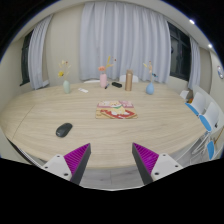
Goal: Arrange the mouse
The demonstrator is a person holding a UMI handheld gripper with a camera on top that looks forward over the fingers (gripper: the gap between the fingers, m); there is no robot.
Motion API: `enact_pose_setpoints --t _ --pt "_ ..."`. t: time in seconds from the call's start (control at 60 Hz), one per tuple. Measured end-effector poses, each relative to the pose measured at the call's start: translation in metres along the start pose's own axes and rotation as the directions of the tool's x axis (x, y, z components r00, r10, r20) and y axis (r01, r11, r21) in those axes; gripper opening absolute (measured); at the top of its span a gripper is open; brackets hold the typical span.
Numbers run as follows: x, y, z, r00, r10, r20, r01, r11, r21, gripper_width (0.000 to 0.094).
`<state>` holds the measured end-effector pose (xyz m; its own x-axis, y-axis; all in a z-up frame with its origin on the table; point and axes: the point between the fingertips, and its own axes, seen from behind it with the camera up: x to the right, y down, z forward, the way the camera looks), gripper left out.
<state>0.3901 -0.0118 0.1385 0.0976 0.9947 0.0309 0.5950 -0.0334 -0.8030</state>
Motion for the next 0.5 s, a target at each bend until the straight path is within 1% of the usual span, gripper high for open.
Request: enact_pose_setpoints --t 0.117,0.2,0.5 --pt "-0.021 0.008 0.001 1.0 0.009 0.024 -0.009 1.0 -0.014 0.0868" --pt "-0.05 0.012 0.0 0.998 0.008 0.059 -0.006 1.0 -0.019 0.0871" --pt "-0.169 0.022 -0.002 0.977 -0.089 0.193 0.092 0.996 -0.006 0.0868"
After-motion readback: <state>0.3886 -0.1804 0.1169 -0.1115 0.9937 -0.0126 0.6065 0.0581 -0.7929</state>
